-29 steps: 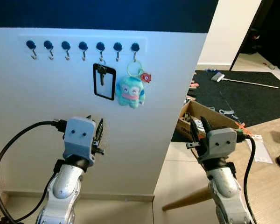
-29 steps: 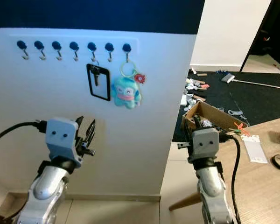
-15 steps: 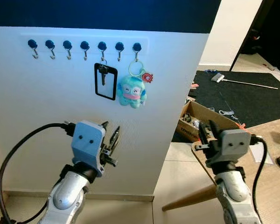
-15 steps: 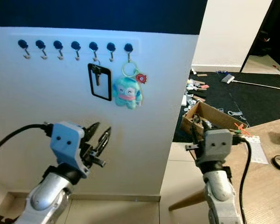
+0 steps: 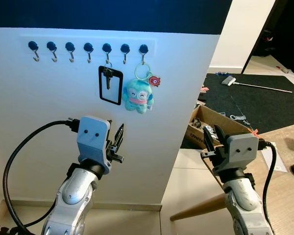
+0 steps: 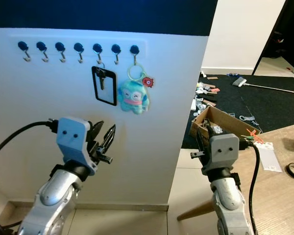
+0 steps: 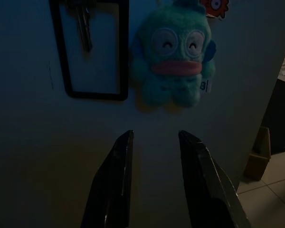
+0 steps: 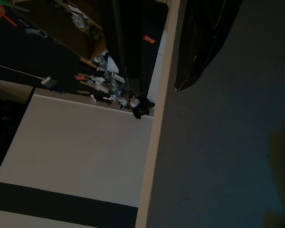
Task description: Hang keys on a hook
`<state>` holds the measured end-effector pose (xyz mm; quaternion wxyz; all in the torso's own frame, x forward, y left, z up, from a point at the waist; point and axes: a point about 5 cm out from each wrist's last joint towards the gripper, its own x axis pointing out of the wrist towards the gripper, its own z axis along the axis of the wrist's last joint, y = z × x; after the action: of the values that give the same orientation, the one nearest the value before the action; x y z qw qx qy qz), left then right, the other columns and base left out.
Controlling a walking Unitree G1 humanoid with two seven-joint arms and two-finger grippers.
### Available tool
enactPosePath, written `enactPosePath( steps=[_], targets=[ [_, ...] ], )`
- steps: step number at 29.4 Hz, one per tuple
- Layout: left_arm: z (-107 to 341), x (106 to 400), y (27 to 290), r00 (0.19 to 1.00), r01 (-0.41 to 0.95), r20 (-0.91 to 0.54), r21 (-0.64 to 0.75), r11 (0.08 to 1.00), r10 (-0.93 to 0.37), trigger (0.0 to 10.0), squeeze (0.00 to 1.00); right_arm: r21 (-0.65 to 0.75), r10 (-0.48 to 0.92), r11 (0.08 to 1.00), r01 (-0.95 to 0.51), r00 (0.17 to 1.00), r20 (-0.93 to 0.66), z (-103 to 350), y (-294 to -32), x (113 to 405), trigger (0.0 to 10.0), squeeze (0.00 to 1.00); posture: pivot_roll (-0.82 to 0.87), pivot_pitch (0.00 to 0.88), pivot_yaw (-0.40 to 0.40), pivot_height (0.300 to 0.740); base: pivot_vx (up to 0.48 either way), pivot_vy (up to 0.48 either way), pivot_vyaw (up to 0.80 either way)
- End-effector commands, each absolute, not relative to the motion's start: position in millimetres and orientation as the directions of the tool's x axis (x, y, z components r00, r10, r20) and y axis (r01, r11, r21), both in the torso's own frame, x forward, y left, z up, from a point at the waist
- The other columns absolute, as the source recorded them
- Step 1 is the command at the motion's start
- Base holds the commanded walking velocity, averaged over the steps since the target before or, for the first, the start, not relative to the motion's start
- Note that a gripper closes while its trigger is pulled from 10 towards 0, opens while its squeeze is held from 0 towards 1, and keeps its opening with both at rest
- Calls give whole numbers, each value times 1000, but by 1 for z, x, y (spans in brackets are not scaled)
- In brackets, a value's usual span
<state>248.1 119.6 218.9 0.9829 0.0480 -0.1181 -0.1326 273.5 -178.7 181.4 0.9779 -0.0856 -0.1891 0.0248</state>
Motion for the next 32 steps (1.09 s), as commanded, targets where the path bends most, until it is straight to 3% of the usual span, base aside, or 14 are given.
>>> enactPosePath(
  steps=[1,18,32],
  targets=[
    [213,250,120,945,247,188,126,961,-267,10000,0,-168,79,986,-20,932,355,180,-180,273,10000,0,78,131,-17,740,0,0,0],
    [209,254,121,952,227,177,135,964,-249,10000,0,-153,92,987,-42,936,339,177,-174,276,10000,0,85,128,-16,740,0,0,0],
    [207,254,122,955,223,168,139,965,-244,10000,0,-141,90,989,-46,940,330,176,-173,277,10000,0,91,127,-15,740,0,0,-789]
  ],
)
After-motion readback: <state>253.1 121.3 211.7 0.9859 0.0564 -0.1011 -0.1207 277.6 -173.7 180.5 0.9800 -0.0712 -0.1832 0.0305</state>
